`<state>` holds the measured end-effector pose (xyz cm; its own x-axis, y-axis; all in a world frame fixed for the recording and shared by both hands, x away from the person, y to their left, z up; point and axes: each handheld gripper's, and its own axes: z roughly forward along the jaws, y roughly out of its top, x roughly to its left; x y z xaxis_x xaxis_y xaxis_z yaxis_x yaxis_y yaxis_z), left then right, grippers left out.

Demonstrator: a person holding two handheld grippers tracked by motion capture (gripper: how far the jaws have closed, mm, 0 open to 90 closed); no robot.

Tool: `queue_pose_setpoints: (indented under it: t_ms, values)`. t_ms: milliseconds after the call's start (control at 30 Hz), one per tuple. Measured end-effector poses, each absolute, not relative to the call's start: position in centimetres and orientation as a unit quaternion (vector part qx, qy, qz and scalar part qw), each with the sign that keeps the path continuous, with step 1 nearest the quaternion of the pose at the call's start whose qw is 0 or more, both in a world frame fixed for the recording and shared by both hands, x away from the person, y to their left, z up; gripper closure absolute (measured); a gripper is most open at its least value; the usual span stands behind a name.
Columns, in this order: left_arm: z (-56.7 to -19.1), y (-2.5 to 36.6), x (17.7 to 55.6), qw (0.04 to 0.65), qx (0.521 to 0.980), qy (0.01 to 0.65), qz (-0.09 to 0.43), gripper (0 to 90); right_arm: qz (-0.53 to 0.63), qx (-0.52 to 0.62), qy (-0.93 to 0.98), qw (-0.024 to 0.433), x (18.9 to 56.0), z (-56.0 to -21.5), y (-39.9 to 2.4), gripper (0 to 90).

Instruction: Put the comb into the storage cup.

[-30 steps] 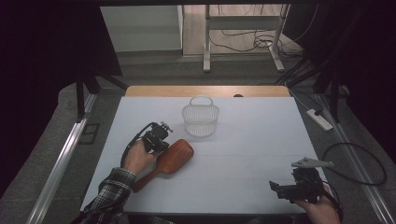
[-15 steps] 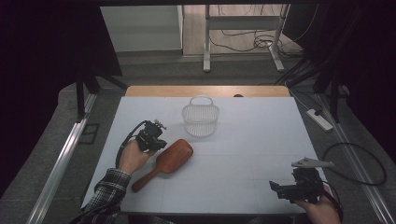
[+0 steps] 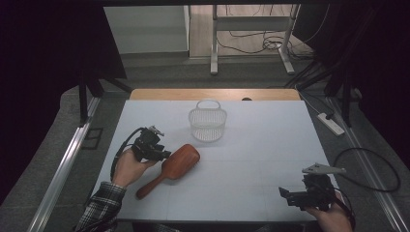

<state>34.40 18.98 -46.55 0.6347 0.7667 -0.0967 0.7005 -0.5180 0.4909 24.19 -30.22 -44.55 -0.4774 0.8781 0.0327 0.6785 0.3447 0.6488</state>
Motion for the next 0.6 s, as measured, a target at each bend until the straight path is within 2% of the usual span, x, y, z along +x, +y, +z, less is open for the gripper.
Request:
queue_pose_setpoints:
  t_ms: [600]
  values:
    - [-45.7, 21.6, 30.9, 0.299, 0.842, 0.443, 0.076, 12.0, 0.312, 0.461, 0.812, 0.175, 23.8, -44.4, -29.9, 0.0]
